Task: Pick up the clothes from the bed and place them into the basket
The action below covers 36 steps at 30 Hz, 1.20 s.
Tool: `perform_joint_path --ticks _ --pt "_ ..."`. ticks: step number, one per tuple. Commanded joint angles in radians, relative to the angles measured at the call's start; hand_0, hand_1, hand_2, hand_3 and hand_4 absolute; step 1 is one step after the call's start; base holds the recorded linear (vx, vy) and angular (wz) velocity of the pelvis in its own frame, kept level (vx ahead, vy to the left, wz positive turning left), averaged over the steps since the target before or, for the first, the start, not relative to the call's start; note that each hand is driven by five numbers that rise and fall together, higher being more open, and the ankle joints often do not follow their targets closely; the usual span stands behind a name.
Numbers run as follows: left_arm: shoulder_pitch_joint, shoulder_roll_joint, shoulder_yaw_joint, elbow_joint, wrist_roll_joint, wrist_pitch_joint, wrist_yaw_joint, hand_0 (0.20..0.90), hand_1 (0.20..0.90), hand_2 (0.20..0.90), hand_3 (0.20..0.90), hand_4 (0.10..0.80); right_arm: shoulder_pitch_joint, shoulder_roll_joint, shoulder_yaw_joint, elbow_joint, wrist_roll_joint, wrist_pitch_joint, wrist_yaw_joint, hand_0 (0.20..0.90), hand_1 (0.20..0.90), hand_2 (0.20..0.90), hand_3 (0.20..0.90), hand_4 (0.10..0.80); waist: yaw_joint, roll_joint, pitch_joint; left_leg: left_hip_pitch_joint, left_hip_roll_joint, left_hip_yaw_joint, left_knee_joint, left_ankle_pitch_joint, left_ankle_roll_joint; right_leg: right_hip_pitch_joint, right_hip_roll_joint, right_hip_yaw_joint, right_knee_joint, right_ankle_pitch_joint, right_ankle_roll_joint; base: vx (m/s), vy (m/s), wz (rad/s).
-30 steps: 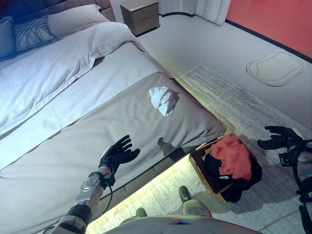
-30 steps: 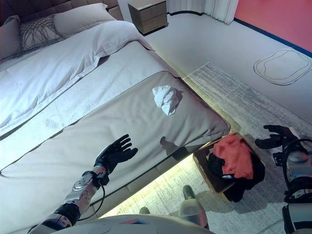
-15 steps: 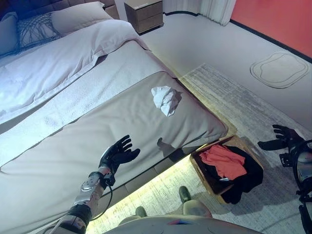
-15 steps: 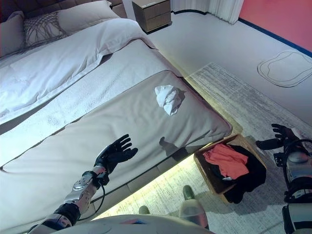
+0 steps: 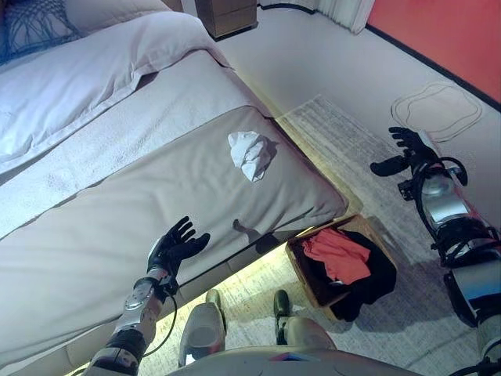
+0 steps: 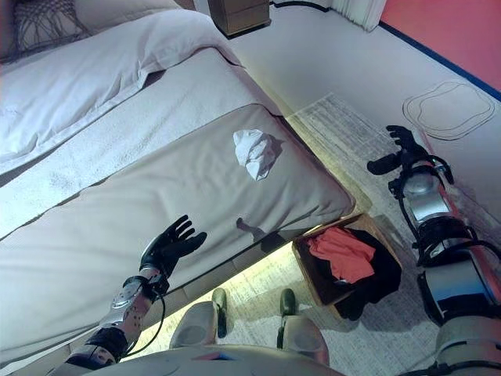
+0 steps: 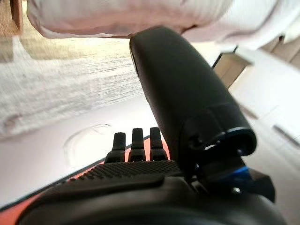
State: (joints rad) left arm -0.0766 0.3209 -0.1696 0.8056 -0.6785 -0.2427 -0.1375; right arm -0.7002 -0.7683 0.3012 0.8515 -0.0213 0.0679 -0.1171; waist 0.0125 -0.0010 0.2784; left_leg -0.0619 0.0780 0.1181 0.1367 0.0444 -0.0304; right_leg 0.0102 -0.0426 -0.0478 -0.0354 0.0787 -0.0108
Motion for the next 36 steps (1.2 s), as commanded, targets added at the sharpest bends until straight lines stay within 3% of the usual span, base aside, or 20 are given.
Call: perform_joint_path --ticks 1,4,14,21,23,30,31,36 --pt "-0.050 0.063 -0.006 -0.088 -0.057 -0.092 -0.004 0.900 0.900 0.900 0.900 0.800 -0.149 -0.095 0.060 -0.020 -0.067 -0.061 -0.073 0.900 0.900 0.900 0.900 0.800 0.045 -0.023 -0.043 0.036 -0.029 -0.045 0.021 -0.107 -0.013 0.002 -0.075 -0.056 0.111 -0.091 0.049 0.017 0.018 0.55" --pt "-0.042 0.072 0.002 -0.095 -0.054 -0.094 -0.016 0.900 0.900 0.900 0.900 0.800 -0.217 -0.105 0.103 0.009 -0.090 -0.062 -0.082 0.900 0.900 0.900 0.900 0.800 0.063 -0.014 -0.041 0.043 -0.034 -0.053 -0.006 -0.105 -0.015 0.000 -0.082 -0.075 0.107 -0.094 0.053 0.051 0.022 0.32" --pt "-0.027 0.077 0.003 -0.130 -0.089 -0.104 -0.022 0.900 0.900 0.900 0.900 0.800 -0.394 -0.100 0.237 0.027 -0.096 0.019 -0.044 0.900 0.900 0.900 0.900 0.800 0.125 0.007 0.003 -0.060 -0.058 -0.113 0.061 -0.108 -0.021 -0.045 -0.097 -0.121 0.167 -0.147 0.028 0.024 0.004 0.23" --pt "-0.039 0.093 -0.013 -0.217 -0.143 -0.125 -0.019 0.900 0.900 0.900 0.900 0.800 -0.568 -0.095 0.369 0.066 -0.119 0.079 -0.041 0.900 0.900 0.900 0.900 0.800 0.172 0.042 0.099 -0.193 -0.073 -0.160 0.133 -0.082 -0.023 -0.180 -0.101 -0.165 0.300 -0.196 -0.004 -0.063 -0.023 0.21" --pt "-0.038 0.095 -0.017 -0.240 -0.151 -0.129 -0.016 0.900 0.900 0.900 0.900 0.800 -0.591 -0.097 0.391 0.078 -0.128 0.104 -0.053 0.900 0.900 0.900 0.900 0.800 0.179 0.048 0.114 -0.216 -0.075 -0.162 0.146 -0.082 -0.019 -0.208 -0.102 -0.174 0.329 -0.205 -0.010 -0.077 -0.048 0.22" --pt "0.002 0.137 -0.021 -0.464 -0.195 -0.119 -0.013 0.900 0.900 0.900 0.900 0.800 -0.678 -0.120 0.420 0.139 -0.114 0.165 -0.073 0.900 0.900 0.900 0.900 0.800 0.227 0.088 0.231 -0.386 -0.128 -0.208 0.281 -0.101 0.007 -0.410 -0.114 -0.192 0.552 -0.260 -0.030 -0.042 -0.072 0.26" --pt "0.012 0.144 -0.028 -0.506 -0.199 -0.118 -0.010 0.900 0.900 0.900 0.900 0.800 -0.690 -0.126 0.431 0.157 -0.109 0.174 -0.072 0.900 0.900 0.900 0.900 0.800 0.234 0.092 0.241 -0.409 -0.137 -0.207 0.310 -0.135 0.010 -0.438 -0.116 -0.186 0.594 -0.291 -0.025 0.053 -0.087 0.10" --pt "0.039 0.179 -0.052 -0.615 -0.218 -0.110 0.011 0.900 0.900 0.900 0.900 0.800 -0.699 -0.151 0.444 0.190 -0.108 0.178 -0.091 0.900 0.900 0.900 0.900 0.800 0.246 0.115 0.242 -0.544 -0.162 -0.201 0.400 -0.170 0.033 -0.578 -0.130 -0.189 0.697 -0.308 -0.029 0.015 -0.055 0.19"
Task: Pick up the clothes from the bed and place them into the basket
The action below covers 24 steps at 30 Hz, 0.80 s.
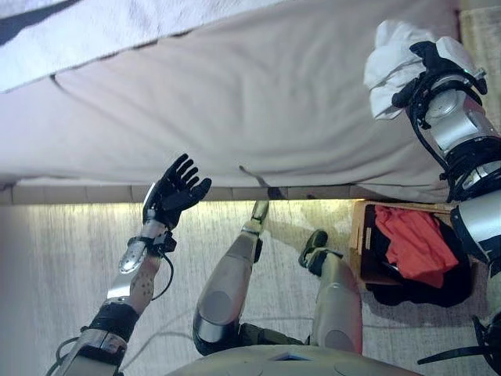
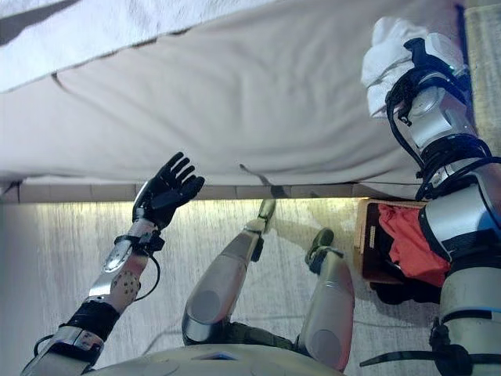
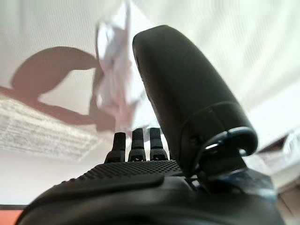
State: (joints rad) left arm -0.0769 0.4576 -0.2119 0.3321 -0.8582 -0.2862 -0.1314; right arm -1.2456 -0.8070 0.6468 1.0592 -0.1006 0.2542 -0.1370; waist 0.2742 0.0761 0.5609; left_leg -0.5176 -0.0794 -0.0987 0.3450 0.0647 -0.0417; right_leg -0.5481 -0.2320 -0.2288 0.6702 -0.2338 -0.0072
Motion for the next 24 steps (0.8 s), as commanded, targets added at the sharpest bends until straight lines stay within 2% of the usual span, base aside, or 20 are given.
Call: perform_joint_path --ticks 1,6,11,12,13,14,21,24 --pt "0.044 0.048 -0.012 -0.156 -0.046 -0.063 0.017 0.900 0.900 0.900 0.900 0.800 -0.158 -0.113 0.101 -0.017 -0.032 0.001 -0.071 0.900 0.900 0.900 0.900 0.800 -0.015 0.043 -0.041 -0.116 -0.008 0.017 0.213 -0.198 0.048 -0.047 0.058 -0.009 0.009 0.002 -0.033 -0.006 -0.057 0.15" --pt "0.062 0.065 -0.014 -0.192 -0.080 -0.067 0.033 0.900 0.900 0.900 0.900 0.800 -0.202 -0.124 0.128 0.016 -0.016 0.027 -0.059 0.900 0.900 0.900 0.900 0.800 -0.005 0.067 -0.041 -0.245 -0.021 0.010 0.317 -0.229 0.070 -0.182 0.051 0.005 0.089 -0.005 -0.034 -0.020 -0.049 0.10" --pt "0.098 0.081 0.010 -0.250 -0.089 -0.064 0.043 0.900 0.900 0.900 0.900 0.800 -0.226 -0.149 0.155 0.059 -0.053 0.062 -0.021 0.900 0.900 0.900 0.900 0.800 0.003 0.079 -0.041 -0.310 -0.020 0.014 0.363 -0.241 0.085 -0.254 0.049 0.007 0.132 -0.005 -0.035 -0.040 -0.031 0.10" --pt "0.099 0.081 0.013 -0.253 -0.093 -0.063 0.046 0.900 0.900 0.900 0.900 0.800 -0.230 -0.153 0.161 0.064 -0.060 0.063 -0.018 0.771 0.771 0.771 0.749 0.649 0.004 0.079 -0.041 -0.316 -0.020 0.015 0.369 -0.243 0.086 -0.260 0.048 0.007 0.138 -0.006 -0.034 -0.041 -0.030 0.07" --pt "0.100 0.083 0.023 -0.257 -0.101 -0.056 0.048 0.900 0.900 0.900 0.900 0.800 -0.241 -0.160 0.173 0.079 -0.058 0.060 -0.019 0.516 0.516 0.516 0.453 0.353 0.006 0.082 -0.041 -0.327 -0.020 0.016 0.383 -0.248 0.088 -0.270 0.044 0.004 0.151 -0.009 -0.034 -0.036 -0.024 0.03" --pt "0.101 0.087 0.033 -0.258 -0.107 -0.051 0.046 0.900 0.900 0.900 0.900 0.800 -0.251 -0.162 0.175 0.087 -0.055 0.056 -0.018 0.300 0.300 0.300 0.200 0.100 0.007 0.082 -0.041 -0.329 -0.018 0.020 0.386 -0.250 0.091 -0.274 0.045 0.002 0.156 -0.010 -0.035 -0.042 -0.025 0.01" --pt "0.132 0.101 0.057 -0.260 -0.137 -0.043 0.003 0.900 0.900 0.900 0.900 0.800 -0.277 -0.202 0.167 0.097 -0.002 0.005 -0.068 0.300 0.300 0.300 0.200 0.100 0.006 0.075 -0.041 -0.320 -0.013 0.021 0.402 -0.255 0.083 -0.262 0.047 -0.003 0.158 -0.004 -0.033 -0.022 -0.009 0.01" --pt "0.140 0.104 0.067 -0.253 -0.146 -0.045 -0.003 0.900 0.900 0.900 0.900 0.800 -0.246 -0.214 0.137 0.085 0.025 -0.020 -0.072 0.300 0.300 0.300 0.200 0.100 0.000 0.053 -0.041 -0.244 0.002 0.025 0.359 -0.257 0.079 -0.181 0.055 -0.011 0.114 0.000 -0.030 -0.001 0.015 -0.03"
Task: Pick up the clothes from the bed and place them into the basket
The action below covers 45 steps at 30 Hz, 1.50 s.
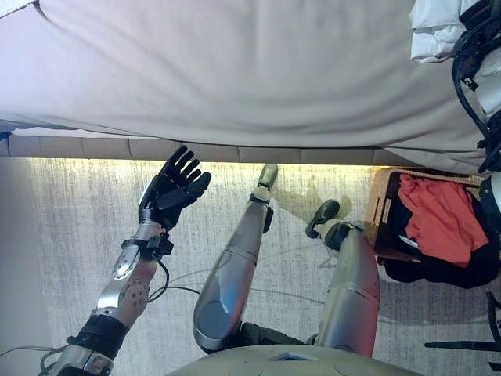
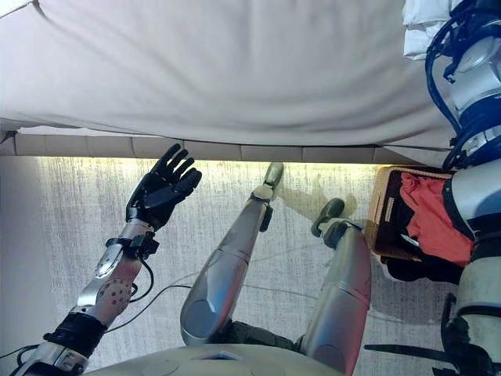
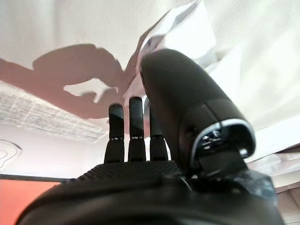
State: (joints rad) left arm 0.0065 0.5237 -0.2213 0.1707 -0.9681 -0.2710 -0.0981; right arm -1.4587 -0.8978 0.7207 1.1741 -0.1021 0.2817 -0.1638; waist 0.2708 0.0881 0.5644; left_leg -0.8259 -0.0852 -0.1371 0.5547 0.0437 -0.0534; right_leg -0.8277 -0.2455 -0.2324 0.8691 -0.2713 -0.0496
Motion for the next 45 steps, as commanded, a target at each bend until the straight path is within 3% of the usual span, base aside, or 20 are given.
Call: perform_joint_path --ticks 1,5,9,14,18,25,29,30,39,45 --pt "0.054 0.042 0.079 -0.089 -0.034 -0.066 -0.029 0.900 0.900 0.900 0.900 0.800 -0.022 -0.129 0.052 -0.043 0.039 -0.053 -0.055 0.300 0.300 0.300 0.200 0.100 -0.001 0.033 -0.044 0.093 0.014 0.064 0.134 -0.235 0.089 0.128 0.070 -0.010 -0.096 0.036 0.012 -0.010 0.048 -0.05" --pt "0.057 0.034 0.094 -0.054 -0.038 -0.065 -0.032 0.900 0.900 0.900 0.900 0.800 0.007 -0.158 0.005 -0.079 0.055 -0.095 -0.074 0.300 0.300 0.300 0.200 0.100 -0.015 0.008 -0.044 0.214 0.033 0.067 0.066 -0.211 0.071 0.249 0.071 -0.016 -0.156 0.036 0.013 0.022 0.074 -0.13" --pt "0.045 0.026 0.098 -0.022 -0.045 -0.054 -0.061 0.900 0.900 0.900 0.900 0.800 0.025 -0.195 -0.035 -0.112 0.072 -0.135 -0.057 0.300 0.300 0.300 0.200 0.100 -0.030 -0.029 -0.045 0.368 0.053 0.081 -0.062 -0.187 0.055 0.397 0.083 -0.014 -0.311 0.072 0.031 0.003 0.057 -0.19" --pt "0.045 0.017 0.078 0.000 -0.030 -0.059 -0.065 0.900 0.900 0.900 0.900 0.800 0.067 -0.248 -0.050 -0.153 0.081 -0.198 -0.015 0.300 0.300 0.300 0.200 0.100 -0.066 -0.072 -0.138 0.522 0.084 0.138 -0.235 -0.126 0.041 0.556 0.090 -0.024 -0.532 0.159 0.048 0.055 0.104 -0.32" --pt "0.012 0.014 0.055 0.030 0.025 -0.048 -0.012 0.900 0.900 0.900 0.900 0.800 0.236 -0.307 -0.159 -0.248 0.105 -0.264 0.023 0.300 0.300 0.300 0.200 0.100 -0.125 -0.116 -0.251 0.689 0.098 0.180 -0.381 -0.112 0.036 0.721 0.100 0.020 -0.716 0.224 0.089 0.149 0.053 -0.26" --pt "-0.014 -0.027 0.069 0.160 0.088 -0.010 0.014 0.900 0.900 0.900 0.900 0.800 0.520 -0.314 -0.352 -0.423 0.094 -0.269 0.079 0.300 0.300 0.300 0.200 0.100 -0.192 -0.155 -0.390 0.832 0.110 0.201 -0.505 -0.104 0.044 0.818 0.102 0.085 -0.834 0.295 0.134 0.131 0.016 -0.22" --pt "-0.040 -0.054 0.081 0.234 0.111 0.004 0.012 0.900 0.900 0.900 0.900 0.800 0.553 -0.291 -0.363 -0.433 0.082 -0.254 0.158 0.300 0.300 0.300 0.200 0.100 -0.196 -0.164 -0.425 0.875 0.110 0.195 -0.530 -0.111 0.046 0.852 0.109 0.107 -0.850 0.297 0.138 0.095 -0.008 -0.34" --pt "-0.045 -0.057 0.081 0.242 0.117 0.011 0.012 0.900 0.900 0.900 0.900 0.800 0.561 -0.282 -0.364 -0.423 0.095 -0.252 0.166 0.900 0.900 0.900 0.900 0.800 -0.196 -0.167 -0.429 0.879 0.114 0.201 -0.520 -0.117 0.046 0.856 0.109 0.105 -0.841 0.291 0.136 0.109 -0.041 -0.25" --pt "-0.043 -0.051 0.040 0.226 0.184 0.025 -0.035 0.900 0.900 0.900 0.900 0.800 0.506 -0.186 -0.333 -0.309 0.130 -0.219 0.162 0.900 0.900 0.900 0.900 0.800 -0.143 -0.159 -0.398 0.847 0.122 0.174 -0.483 -0.123 0.035 0.863 0.112 0.059 -0.813 0.254 0.112 0.035 -0.034 0.06" --pt "-0.107 -0.015 -0.037 0.197 0.174 -0.035 -0.103 0.900 0.900 0.900 0.900 0.800 0.272 -0.142 -0.201 -0.175 0.154 -0.207 0.049 0.900 0.900 0.900 0.900 0.800 -0.094 -0.095 -0.256 0.686 0.099 0.128 -0.386 -0.114 0.027 0.747 0.109 -0.003 -0.723 0.210 0.080 -0.205 -0.017 0.28"
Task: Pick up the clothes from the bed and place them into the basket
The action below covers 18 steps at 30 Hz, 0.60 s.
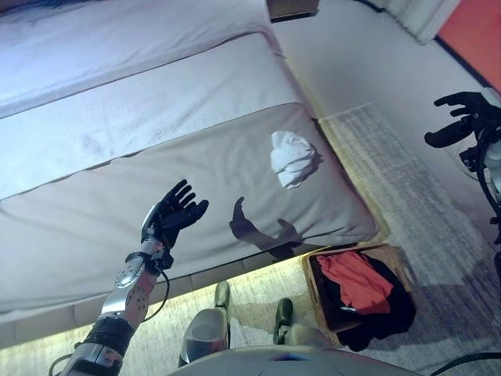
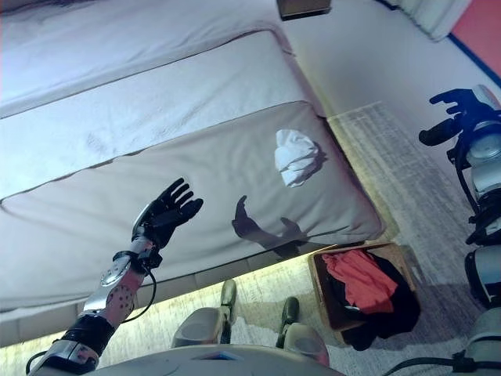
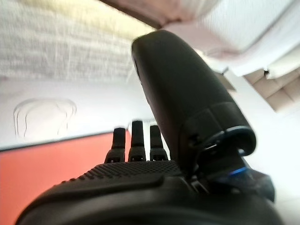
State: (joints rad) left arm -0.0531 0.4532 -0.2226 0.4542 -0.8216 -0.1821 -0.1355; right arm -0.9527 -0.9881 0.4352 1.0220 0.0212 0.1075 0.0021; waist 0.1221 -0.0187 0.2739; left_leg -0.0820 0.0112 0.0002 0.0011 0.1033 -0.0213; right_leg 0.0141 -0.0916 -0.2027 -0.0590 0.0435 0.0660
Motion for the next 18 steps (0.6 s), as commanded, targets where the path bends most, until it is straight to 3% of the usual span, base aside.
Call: perform_joint_path --ticks 1,10,11,18 --pt "-0.052 0.061 -0.053 -0.101 0.031 -0.140 -0.075 0.900 0.900 0.900 0.900 0.800 -0.278 -0.049 0.108 -0.011 0.042 -0.026 -0.146 0.900 0.900 0.900 0.900 0.800 0.063 0.027 0.075 -0.100 -0.003 -0.018 0.197 -0.172 -0.005 -0.130 -0.047 -0.043 0.233 -0.112 -0.044 -0.254 -0.021 0.25" --pt "-0.031 0.087 -0.093 -0.202 0.003 -0.165 -0.033 0.900 0.900 0.900 0.900 0.800 -0.482 -0.024 0.216 0.000 0.074 0.025 -0.275 0.900 0.900 0.900 0.900 0.800 0.094 0.090 0.223 -0.339 -0.056 -0.048 0.395 -0.191 0.018 -0.384 -0.071 -0.068 0.483 -0.168 -0.077 -0.107 -0.001 0.23" --pt "-0.019 0.093 -0.097 -0.218 0.003 -0.168 -0.025 0.900 0.900 0.900 0.900 0.800 -0.504 -0.023 0.237 -0.011 0.077 0.038 -0.300 0.900 0.900 0.900 0.900 0.800 0.101 0.097 0.245 -0.358 -0.061 -0.052 0.426 -0.222 0.020 -0.412 -0.073 -0.062 0.534 -0.201 -0.075 0.045 -0.011 0.28" --pt "0.010 0.127 -0.100 -0.267 -0.031 -0.177 -0.033 0.900 0.900 0.900 0.900 0.800 -0.536 -0.030 0.233 -0.036 0.119 0.076 -0.350 0.900 0.900 0.900 0.900 0.800 0.116 0.120 0.246 -0.490 -0.085 -0.069 0.510 -0.240 0.035 -0.551 -0.095 -0.060 0.657 -0.232 -0.081 0.009 -0.013 0.14"
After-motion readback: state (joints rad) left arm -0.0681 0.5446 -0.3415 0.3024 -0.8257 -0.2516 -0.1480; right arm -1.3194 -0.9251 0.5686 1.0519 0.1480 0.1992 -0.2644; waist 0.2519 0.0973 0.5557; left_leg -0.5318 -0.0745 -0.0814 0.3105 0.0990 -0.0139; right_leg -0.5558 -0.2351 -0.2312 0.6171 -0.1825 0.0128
